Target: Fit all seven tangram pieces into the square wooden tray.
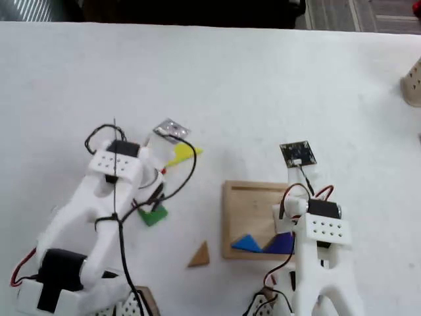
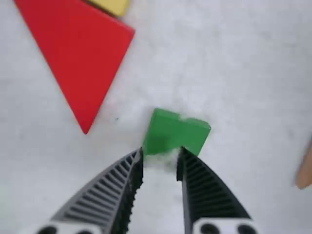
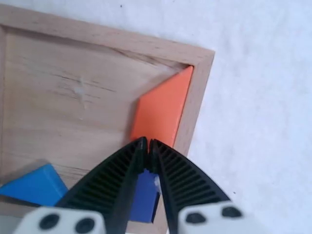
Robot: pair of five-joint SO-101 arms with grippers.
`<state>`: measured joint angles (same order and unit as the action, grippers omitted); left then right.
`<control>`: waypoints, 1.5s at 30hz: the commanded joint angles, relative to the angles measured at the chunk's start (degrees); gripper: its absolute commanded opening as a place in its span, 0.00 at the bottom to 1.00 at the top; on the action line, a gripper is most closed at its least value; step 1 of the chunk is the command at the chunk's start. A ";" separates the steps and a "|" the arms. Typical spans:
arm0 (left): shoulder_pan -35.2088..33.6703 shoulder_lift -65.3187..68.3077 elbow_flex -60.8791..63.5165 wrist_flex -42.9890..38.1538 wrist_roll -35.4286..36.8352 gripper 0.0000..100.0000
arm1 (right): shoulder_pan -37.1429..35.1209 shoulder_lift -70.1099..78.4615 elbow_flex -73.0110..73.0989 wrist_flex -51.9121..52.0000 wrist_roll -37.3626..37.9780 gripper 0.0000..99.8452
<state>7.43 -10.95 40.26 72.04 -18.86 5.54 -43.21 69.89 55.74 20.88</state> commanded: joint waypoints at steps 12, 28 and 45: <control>5.49 -5.14 -3.52 3.69 -4.22 0.38 | 0.57 -1.63 -0.35 -0.66 0.62 0.02; 0.66 -13.76 14.59 -14.24 -31.91 0.38 | 1.71 -1.63 -0.44 -0.75 0.62 0.02; -1.36 -4.18 13.36 -22.15 -36.48 0.38 | 1.63 -1.63 -0.44 -0.84 0.62 0.02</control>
<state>6.55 -20.62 57.41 52.09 -56.75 6.86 -43.21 69.89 55.74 20.88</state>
